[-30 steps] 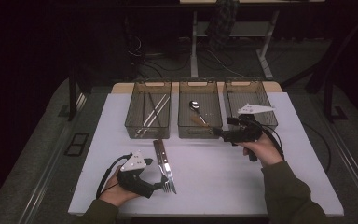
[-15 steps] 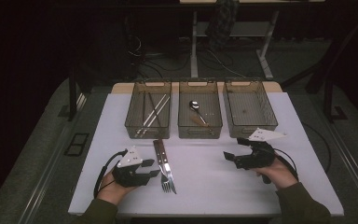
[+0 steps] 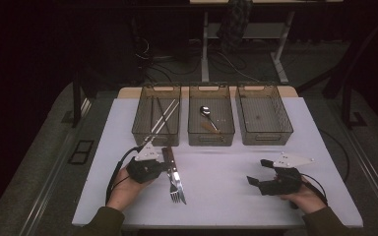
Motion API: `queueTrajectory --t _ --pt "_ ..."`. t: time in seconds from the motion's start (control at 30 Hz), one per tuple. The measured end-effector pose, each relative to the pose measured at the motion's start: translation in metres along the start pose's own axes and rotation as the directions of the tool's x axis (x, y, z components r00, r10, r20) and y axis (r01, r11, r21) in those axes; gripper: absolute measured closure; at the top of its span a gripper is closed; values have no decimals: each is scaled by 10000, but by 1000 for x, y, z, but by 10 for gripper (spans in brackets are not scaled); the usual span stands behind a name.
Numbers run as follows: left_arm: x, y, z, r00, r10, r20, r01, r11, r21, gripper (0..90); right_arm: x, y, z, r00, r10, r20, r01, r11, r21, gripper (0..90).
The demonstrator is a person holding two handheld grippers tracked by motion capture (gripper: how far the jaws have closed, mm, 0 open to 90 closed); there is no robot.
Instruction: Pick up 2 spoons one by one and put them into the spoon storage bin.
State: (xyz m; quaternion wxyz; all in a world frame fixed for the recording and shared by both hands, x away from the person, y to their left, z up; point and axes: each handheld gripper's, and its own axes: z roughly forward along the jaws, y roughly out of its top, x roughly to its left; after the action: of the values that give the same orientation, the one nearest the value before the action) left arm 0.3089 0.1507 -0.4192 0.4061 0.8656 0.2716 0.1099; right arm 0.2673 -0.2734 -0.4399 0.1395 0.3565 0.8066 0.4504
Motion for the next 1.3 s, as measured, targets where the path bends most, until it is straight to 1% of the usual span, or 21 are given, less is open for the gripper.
queueTrajectory --t 0.17,0.27,0.33,0.4,0.43,0.57,0.6,0.67,0.87,1.0,1.13,1.27,1.3 --pt "10 11 13 9998 114 -156 -111 9998 182 889 1 -8 -4 10000 -48 30 48 10000 47 167" --pt "17 17 25 9992 110 -384 -95 9992 382 890 -1 -7 -3 9999 -8 109 7 10000 57 167" --pt "22 20 31 9989 -23 -458 38 9995 326 890 -2 -7 -3 9999 44 93 -45 10000 24 167" --pt "26 25 38 9987 -36 -505 56 9992 388 890 -2 -7 -3 9999 69 99 -69 10000 23 167" --pt "28 27 41 9986 24 -535 3 9988 497 890 -2 -7 -3 9999 86 96 -87 10000 38 167" --pt "31 28 53 9983 26 -584 20 9969 790 890 -3 -8 -3 9999 103 102 -104 9999 64 167" --pt "32 28 55 9977 96 -665 -35 9958 910 890 -3 -8 -3 9999 114 101 -115 9999 64 167" --pt "33 28 59 9971 110 -755 -32 9947 1028 890 -3 -8 -3 9999 135 98 -136 9999 102 167" --pt "34 25 64 9946 316 -990 -164 9885 1502 890 -2 -7 -3 9999 57 89 -58 9999 100 167" --pt "33 24 64 9938 401 -1037 -236 9875 1561 891 -3 -7 -3 9999 106 126 -107 9999 110 167" --pt "35 23 62 9938 338 -1058 -162 9864 1635 891 -2 -7 -4 9998 108 143 -110 9999 128 167" --pt "37 20 57 9941 191 -1071 -17 9870 1605 891 -2 -6 -4 9998 101 153 -103 9999 120 167" --pt "38 19 56 9941 224 -1063 -46 9862 1653 891 -2 -6 -4 9998 100 164 -102 9999 122 167"
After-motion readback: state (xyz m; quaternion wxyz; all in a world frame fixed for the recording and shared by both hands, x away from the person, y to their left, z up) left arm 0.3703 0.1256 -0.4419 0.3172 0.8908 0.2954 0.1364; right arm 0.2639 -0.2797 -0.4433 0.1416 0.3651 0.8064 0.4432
